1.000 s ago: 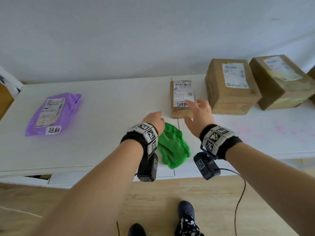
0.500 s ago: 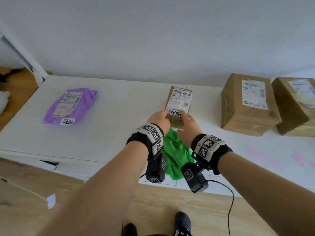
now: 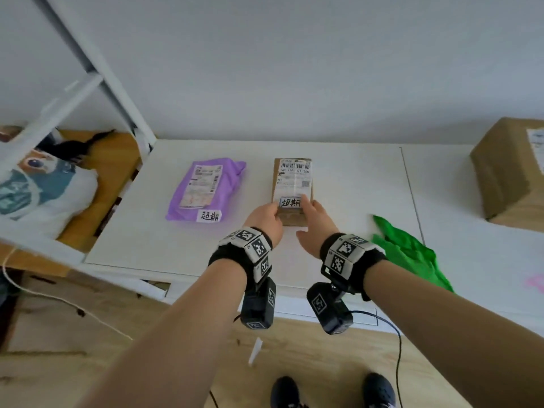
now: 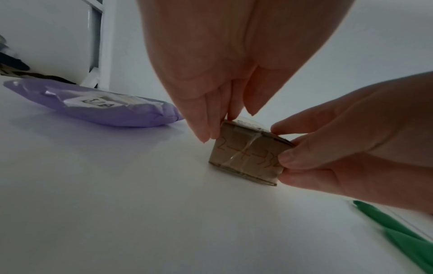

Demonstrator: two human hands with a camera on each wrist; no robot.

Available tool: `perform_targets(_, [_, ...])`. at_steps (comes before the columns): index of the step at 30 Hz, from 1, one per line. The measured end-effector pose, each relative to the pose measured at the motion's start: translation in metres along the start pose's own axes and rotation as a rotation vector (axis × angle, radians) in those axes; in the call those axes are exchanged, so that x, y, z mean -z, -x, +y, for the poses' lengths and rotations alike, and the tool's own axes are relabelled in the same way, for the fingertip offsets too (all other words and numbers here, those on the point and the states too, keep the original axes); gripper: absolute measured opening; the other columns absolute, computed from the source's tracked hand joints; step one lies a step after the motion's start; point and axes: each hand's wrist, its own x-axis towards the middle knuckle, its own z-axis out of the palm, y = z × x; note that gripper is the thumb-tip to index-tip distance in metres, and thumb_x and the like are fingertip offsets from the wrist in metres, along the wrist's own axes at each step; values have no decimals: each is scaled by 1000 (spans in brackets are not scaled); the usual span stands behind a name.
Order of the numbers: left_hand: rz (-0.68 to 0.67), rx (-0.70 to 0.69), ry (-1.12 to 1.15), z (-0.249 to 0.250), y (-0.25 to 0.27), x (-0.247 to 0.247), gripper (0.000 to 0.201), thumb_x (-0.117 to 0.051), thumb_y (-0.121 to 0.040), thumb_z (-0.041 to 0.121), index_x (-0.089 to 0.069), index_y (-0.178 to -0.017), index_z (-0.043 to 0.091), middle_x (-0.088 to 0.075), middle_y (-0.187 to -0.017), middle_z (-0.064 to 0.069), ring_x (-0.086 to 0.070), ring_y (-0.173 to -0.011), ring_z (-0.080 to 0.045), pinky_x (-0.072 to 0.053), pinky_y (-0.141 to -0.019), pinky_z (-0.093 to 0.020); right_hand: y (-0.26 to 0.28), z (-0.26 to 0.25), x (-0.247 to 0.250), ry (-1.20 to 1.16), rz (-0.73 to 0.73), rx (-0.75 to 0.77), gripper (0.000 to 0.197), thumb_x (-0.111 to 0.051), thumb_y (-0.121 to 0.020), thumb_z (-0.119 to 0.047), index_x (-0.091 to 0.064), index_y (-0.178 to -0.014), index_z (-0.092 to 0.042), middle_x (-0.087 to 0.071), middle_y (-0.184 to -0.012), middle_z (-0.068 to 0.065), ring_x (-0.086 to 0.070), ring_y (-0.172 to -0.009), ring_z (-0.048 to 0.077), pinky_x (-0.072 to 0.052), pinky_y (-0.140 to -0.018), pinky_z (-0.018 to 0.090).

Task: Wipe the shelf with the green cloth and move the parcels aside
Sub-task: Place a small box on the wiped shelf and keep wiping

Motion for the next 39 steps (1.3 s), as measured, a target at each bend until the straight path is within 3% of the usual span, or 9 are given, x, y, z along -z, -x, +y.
perform_targets(6, [-1,-62,-80,-10,-14,-7,45,-43,-95,12,-40,-139,7,-46,-140,-16,-49,-126,-32,-41,-106,-38,0,2,-8,6,26,-32,84,-53,-89,-8,-1,-152,-27,0,-161,8,-20,-147,25,-27,-115,29])
perform_targets(11, [104,-177,-257,14,-1,-18,58,-46,-96,22,-24,-148,12,-9,-159,-12,-14,-146,-32,-22,-118,-39,23,34,15,223,140,-119,68,-50,-91,-19,-18,-150,-27,-2,-160,10,-10,-148,30,-19,-119,40])
perform_targets(14, [99,-357,-292,41,4,-27,54,-42,-97,19,-26,-148,11,-14,-159,-9,-15,-146,-27,-15,-120,-34,53,65,31,467,124,-252,58,-45,-91,-23,-26,-145,-30,3,-159,9,6,-147,37,-8,-119,55])
perform_targets(17, [22,-451,-305,69,7,-46,49,-40,-97,14,-31,-145,9,-25,-156,-8,-24,-143,-24,-19,-117,-31,81,99,39,484,-4,-369,66,-43,-89,-16,-17,-146,-38,13,-158,8,14,-145,42,-6,-117,61])
perform_targets(20, [-103,-411,-338,91,10,-65,45,-41,-96,11,-37,-140,5,-34,-150,-11,-33,-138,-28,-29,-112,-36,93,132,42,511,-73,-273,81,-44,-88,-7,-4,-147,-46,15,-160,2,12,-147,37,-12,-121,50])
perform_targets(24, [-234,-322,-407,108,10,-83,44,-39,-97,10,-37,-139,3,-34,-149,-12,-34,-138,-29,-32,-111,-38,74,150,62,574,-154,-164,92,-48,-85,5,-4,-148,-43,10,-160,-2,6,-149,28,-24,-120,43])
perform_targets(28, [-231,-252,-419,114,7,-94,42,-42,-95,10,-40,-136,2,-37,-145,-12,-37,-136,-30,-34,-109,-37,31,168,92,696,-149,-19,82,-47,-89,2,-11,-149,-42,1,-161,0,0,-149,28,-25,-119,44])
perform_targets(33, [-228,-165,-450,115,0,-109,54,-40,-98,12,-23,-148,5,-17,-158,-9,-19,-146,-25,-21,-119,-35,-24,186,144,689,-86,-6,61,-46,-93,-17,-26,-148,-35,-12,-159,8,-14,-146,33,-22,-118,46])
perform_targets(39, [-184,-65,-471,128,-22,-122,56,-53,-92,31,-37,-137,2,-33,-145,-14,-32,-136,-29,-31,-112,-38,1,187,128,732,-219,150,65,-49,-92,-13,-26,-147,-37,-11,-159,8,-20,-144,35,-23,-119,42])
